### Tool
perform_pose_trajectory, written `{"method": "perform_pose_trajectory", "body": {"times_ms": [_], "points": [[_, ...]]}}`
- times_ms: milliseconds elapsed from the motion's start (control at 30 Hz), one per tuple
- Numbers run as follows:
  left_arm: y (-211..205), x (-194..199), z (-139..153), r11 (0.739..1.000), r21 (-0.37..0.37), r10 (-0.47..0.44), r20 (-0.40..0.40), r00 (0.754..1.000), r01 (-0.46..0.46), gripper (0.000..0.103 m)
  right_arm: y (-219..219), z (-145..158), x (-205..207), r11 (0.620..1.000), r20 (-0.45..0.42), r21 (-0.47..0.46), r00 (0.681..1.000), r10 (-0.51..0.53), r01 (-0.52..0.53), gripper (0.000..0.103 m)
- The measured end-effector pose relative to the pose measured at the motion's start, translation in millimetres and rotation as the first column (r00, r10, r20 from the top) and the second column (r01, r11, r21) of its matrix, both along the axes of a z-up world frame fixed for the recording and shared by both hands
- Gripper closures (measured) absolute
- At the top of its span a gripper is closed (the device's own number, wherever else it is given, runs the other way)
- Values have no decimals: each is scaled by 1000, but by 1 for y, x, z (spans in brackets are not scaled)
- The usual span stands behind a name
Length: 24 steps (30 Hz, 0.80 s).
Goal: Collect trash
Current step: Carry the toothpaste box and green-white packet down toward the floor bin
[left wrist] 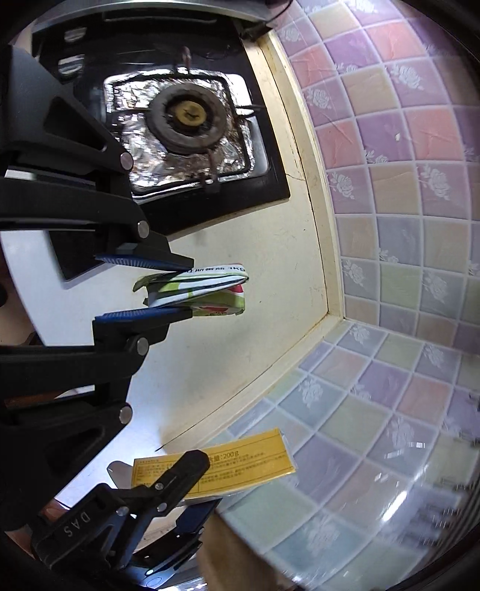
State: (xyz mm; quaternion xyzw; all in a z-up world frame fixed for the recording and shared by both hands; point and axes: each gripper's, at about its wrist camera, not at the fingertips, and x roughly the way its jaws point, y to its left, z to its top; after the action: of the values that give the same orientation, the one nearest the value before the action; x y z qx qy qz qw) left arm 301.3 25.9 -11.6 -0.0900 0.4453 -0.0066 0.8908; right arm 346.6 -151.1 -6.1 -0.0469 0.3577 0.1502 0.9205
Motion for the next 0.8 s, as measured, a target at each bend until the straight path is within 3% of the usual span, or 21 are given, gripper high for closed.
{"method": "perform_pose_trajectory", "body": {"times_ms": [200, 400, 600, 800], "points": [[-29, -93, 14, 999, 44, -12, 57, 998, 10, 87, -24, 11, -98, 1000, 14, 30, 1000, -10, 10, 51], [-51, -172, 6, 997, 70, -27, 66, 997, 22, 87, -47, 0, -190, 998, -21, 68, 1000, -13, 14, 51], [-70, -228, -13, 993, 105, -64, 62, 996, 57, 87, -67, -27, -256, 991, -86, 125, 995, -43, 54, 51], [-89, -262, -63, 983, 128, -128, -19, 992, 130, 87, -78, -81, -300, 986, -194, 127, 978, -81, 107, 51]]}}
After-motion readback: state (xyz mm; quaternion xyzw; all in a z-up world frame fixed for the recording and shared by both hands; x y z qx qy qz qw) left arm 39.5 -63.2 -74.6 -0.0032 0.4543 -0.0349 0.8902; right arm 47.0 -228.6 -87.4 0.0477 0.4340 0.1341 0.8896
